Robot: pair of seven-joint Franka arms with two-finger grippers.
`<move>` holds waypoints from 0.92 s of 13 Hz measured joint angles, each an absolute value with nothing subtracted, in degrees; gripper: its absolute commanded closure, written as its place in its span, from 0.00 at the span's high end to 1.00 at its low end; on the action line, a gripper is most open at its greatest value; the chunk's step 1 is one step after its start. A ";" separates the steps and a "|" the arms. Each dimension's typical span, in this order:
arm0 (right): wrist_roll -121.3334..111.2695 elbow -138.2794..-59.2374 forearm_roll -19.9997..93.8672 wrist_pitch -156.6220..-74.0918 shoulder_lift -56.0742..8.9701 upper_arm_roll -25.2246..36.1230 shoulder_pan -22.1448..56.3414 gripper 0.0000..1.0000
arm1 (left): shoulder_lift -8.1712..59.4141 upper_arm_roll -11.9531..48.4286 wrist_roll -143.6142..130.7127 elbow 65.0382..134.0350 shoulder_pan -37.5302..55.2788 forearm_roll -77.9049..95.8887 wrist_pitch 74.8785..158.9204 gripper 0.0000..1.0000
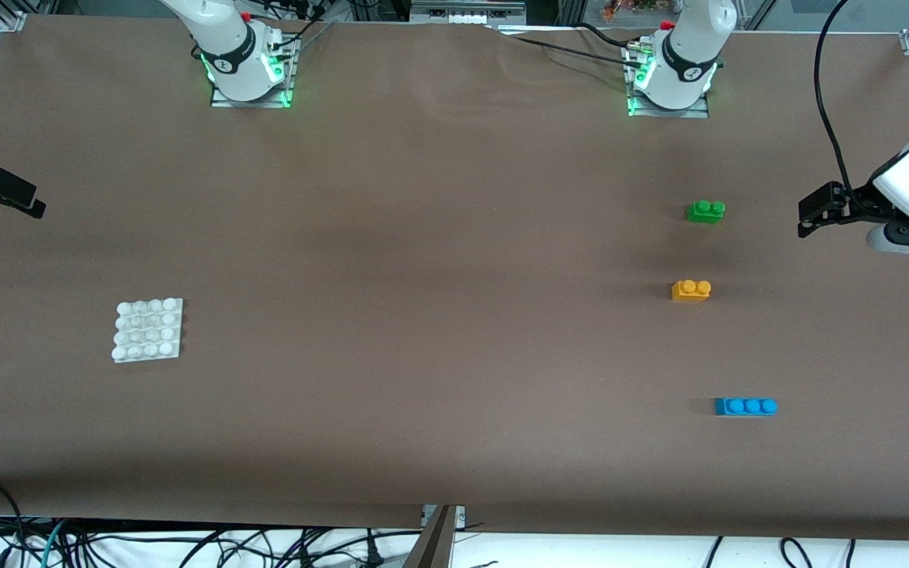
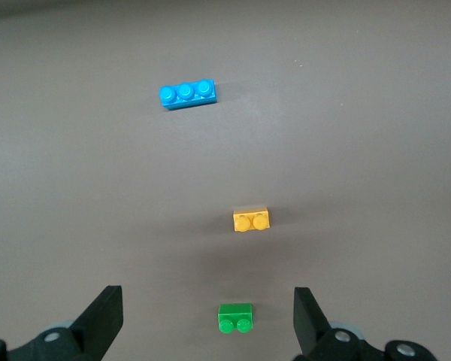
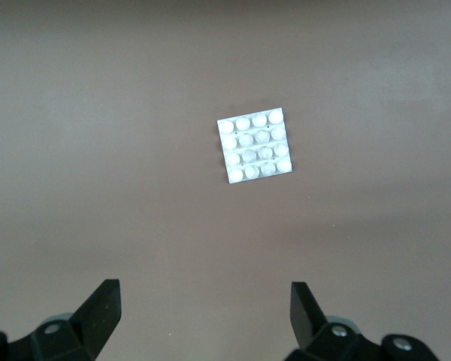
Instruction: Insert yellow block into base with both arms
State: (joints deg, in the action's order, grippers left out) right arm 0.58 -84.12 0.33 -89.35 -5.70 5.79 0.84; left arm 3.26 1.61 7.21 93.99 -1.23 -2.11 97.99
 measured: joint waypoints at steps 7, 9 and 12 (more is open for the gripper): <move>0.73 -84.31 0.32 -89.58 -8.36 5.87 0.72 1.00 | 3.26 1.63 7.21 93.99 -1.23 -2.11 97.99 1.00; 0.76 -84.41 0.32 -89.82 -10.28 5.98 0.06 1.00 | 3.26 1.63 7.21 93.99 -1.23 -2.11 97.99 1.00; 0.58 -84.81 0.29 -91.97 -14.35 6.01 -0.56 1.00 | 3.26 1.65 7.21 93.99 -1.23 -2.11 98.00 1.00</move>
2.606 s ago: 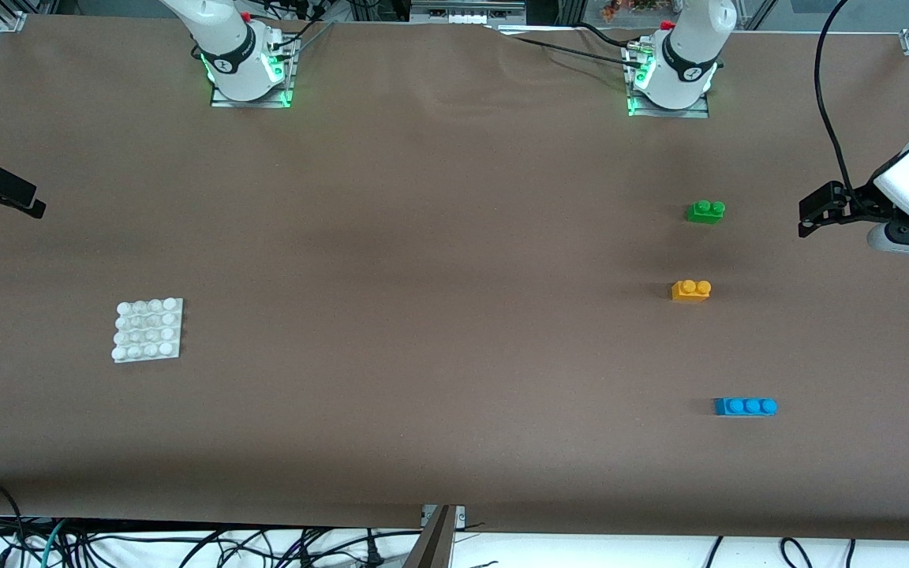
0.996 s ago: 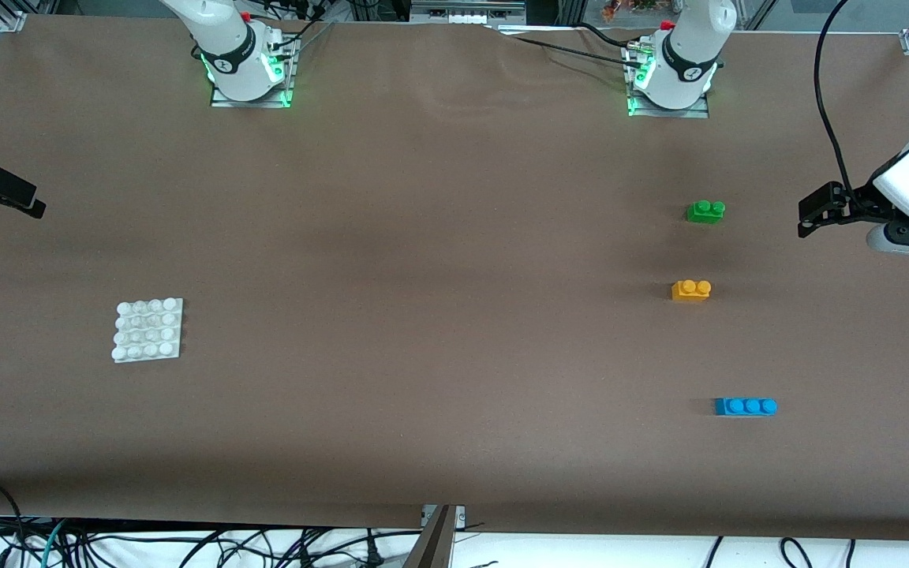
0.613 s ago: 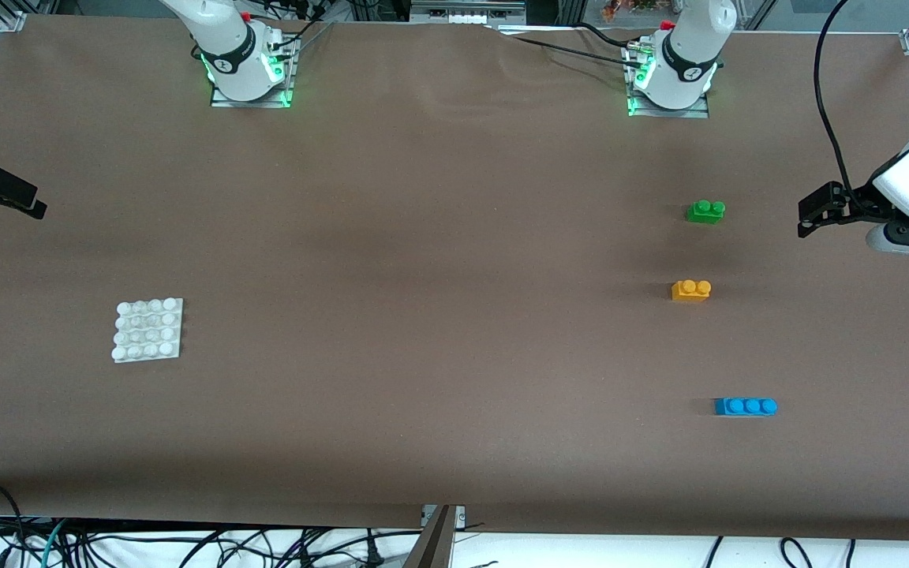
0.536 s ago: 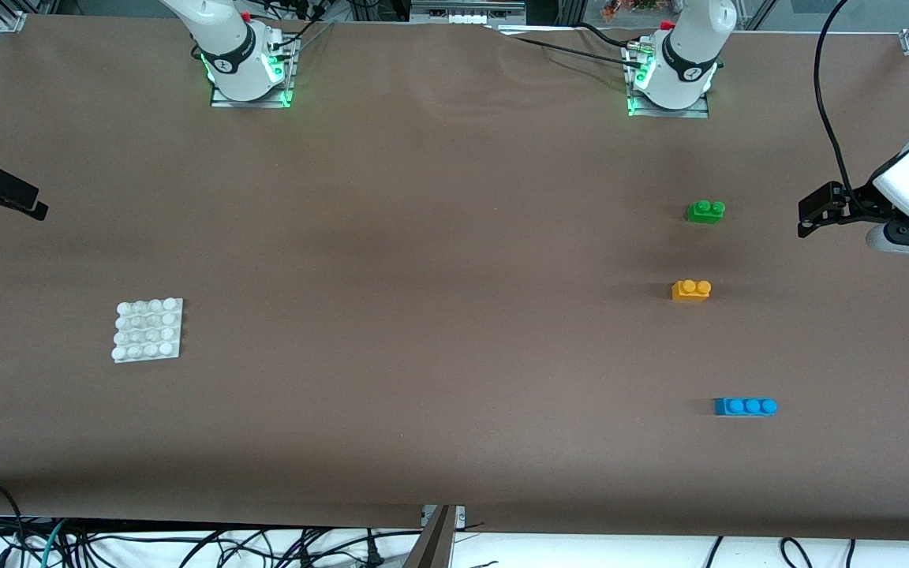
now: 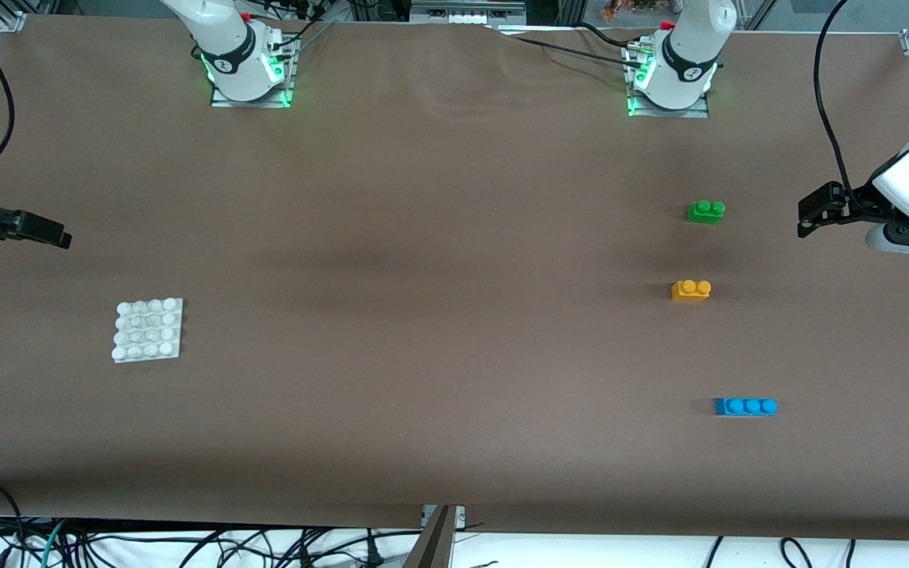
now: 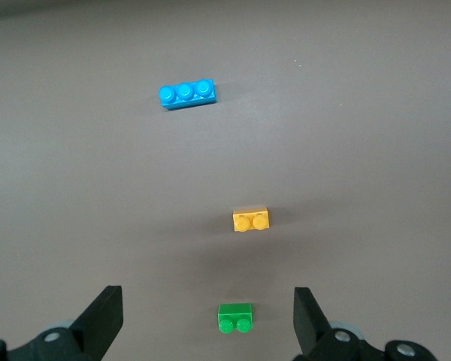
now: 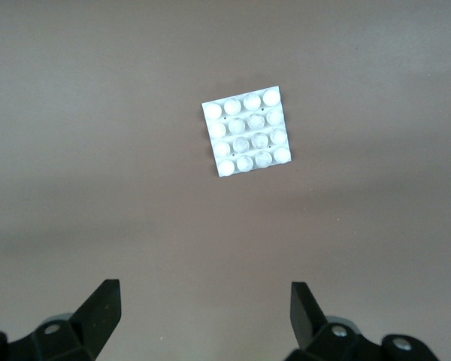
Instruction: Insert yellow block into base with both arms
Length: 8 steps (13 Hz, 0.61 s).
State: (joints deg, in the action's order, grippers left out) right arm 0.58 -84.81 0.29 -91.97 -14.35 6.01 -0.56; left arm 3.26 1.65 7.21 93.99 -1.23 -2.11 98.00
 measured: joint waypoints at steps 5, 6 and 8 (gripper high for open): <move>-8.04 -85.52 -0.03 -101.41 -26.17 6.08 -4.32 1.00 | 3.29 1.67 7.21 93.98 -1.22 -2.11 97.99 1.00; -8.51 -85.56 -0.41 -103.31 -28.54 6.08 -4.62 1.00 | 3.29 1.67 7.21 93.97 -1.22 -2.11 97.99 1.00; -8.85 -85.66 -0.57 -107.24 -32.87 6.03 -4.64 1.00 | 3.29 1.68 7.21 93.97 -1.22 -2.11 97.98 1.00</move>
